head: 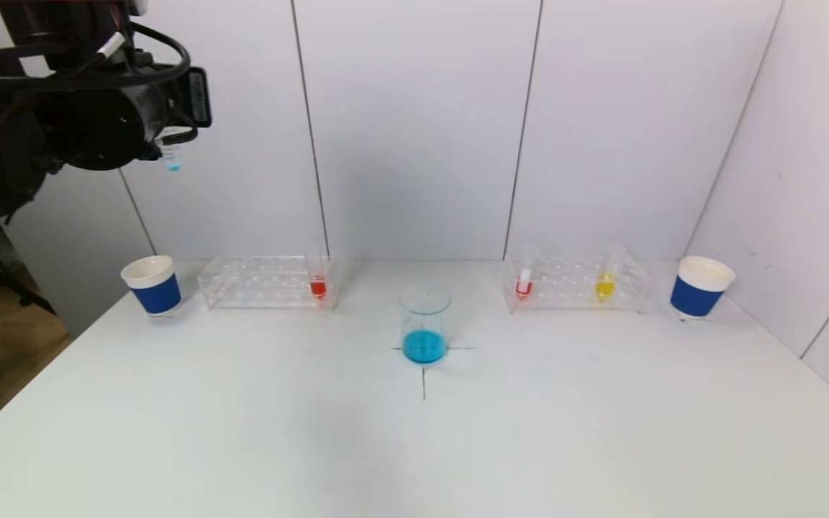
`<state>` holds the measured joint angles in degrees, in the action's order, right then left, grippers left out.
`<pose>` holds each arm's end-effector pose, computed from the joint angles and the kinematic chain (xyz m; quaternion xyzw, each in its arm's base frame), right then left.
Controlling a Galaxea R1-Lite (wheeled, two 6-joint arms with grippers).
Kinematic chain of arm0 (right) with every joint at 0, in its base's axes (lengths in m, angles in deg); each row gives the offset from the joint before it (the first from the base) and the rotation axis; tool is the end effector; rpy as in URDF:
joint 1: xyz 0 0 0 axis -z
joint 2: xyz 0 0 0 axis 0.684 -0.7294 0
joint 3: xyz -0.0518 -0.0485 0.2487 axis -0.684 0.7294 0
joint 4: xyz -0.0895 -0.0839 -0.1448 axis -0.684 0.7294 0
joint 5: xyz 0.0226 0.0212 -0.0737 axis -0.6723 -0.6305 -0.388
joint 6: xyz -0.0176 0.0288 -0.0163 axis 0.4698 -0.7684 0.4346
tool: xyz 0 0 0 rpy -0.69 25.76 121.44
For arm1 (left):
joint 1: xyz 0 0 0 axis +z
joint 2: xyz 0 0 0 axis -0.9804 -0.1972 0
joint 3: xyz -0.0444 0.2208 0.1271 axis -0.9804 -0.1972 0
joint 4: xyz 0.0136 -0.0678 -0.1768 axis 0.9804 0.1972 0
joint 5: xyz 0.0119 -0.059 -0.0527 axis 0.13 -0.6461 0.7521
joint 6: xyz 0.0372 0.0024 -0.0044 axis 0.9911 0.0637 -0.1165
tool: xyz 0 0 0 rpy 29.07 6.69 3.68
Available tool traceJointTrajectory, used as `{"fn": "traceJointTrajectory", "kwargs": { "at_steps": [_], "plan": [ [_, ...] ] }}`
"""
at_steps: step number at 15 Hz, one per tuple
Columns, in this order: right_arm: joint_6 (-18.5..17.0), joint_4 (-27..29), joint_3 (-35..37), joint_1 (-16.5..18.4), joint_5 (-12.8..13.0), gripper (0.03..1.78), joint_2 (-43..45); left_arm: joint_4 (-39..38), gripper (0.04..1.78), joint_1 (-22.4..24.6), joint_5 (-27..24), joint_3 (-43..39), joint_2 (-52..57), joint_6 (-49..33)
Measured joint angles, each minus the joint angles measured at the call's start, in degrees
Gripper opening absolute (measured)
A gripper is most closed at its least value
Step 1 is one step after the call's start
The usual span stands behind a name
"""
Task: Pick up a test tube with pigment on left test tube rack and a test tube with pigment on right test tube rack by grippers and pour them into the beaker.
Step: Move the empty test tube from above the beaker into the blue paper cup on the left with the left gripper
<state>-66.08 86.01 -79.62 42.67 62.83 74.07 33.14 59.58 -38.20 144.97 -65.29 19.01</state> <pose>0.0329 -0.0003 0.0765 0.0080 -0.0045 -0.0041 0.9999 0.3061 -0.0793 0.3041 0.0390 -0.0275 0.1976 0.9791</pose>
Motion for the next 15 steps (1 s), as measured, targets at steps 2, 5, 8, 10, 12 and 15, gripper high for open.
{"fn": "traceJointTrajectory", "kwargs": {
  "at_steps": [2, 5, 8, 10, 12, 15],
  "plan": [
    [-0.02, 0.00, 0.00, -0.02, 0.00, 1.77, 0.00, -0.02, 0.45, 0.50, 2.76, -3.51, 2.06, -2.46],
    [0.00, 0.00, 0.00, -0.02, 0.00, 1.77, 0.00, -0.33, 0.45, 3.47, 4.30, -10.51, 5.23, -4.88],
    [0.00, 0.00, 0.00, 0.00, 0.00, 1.77, 0.00, -1.02, 0.45, 8.79, 3.94, -15.43, 6.91, -9.25],
    [0.00, 0.00, 0.00, -0.02, 0.00, 1.77, 0.00, -1.90, 0.45, 12.04, 2.39, -18.08, 6.80, -11.26],
    [0.00, 0.00, 0.00, -0.02, 0.00, 1.77, 0.00, -4.06, 0.45, 15.17, 0.05, -19.85, 5.60, -12.09],
    [0.00, 0.00, 0.00, -0.02, 0.00, 1.77, 0.00, -9.16, 0.45, 19.66, -2.10, -20.74, 1.38, -12.20]
  ]
}}
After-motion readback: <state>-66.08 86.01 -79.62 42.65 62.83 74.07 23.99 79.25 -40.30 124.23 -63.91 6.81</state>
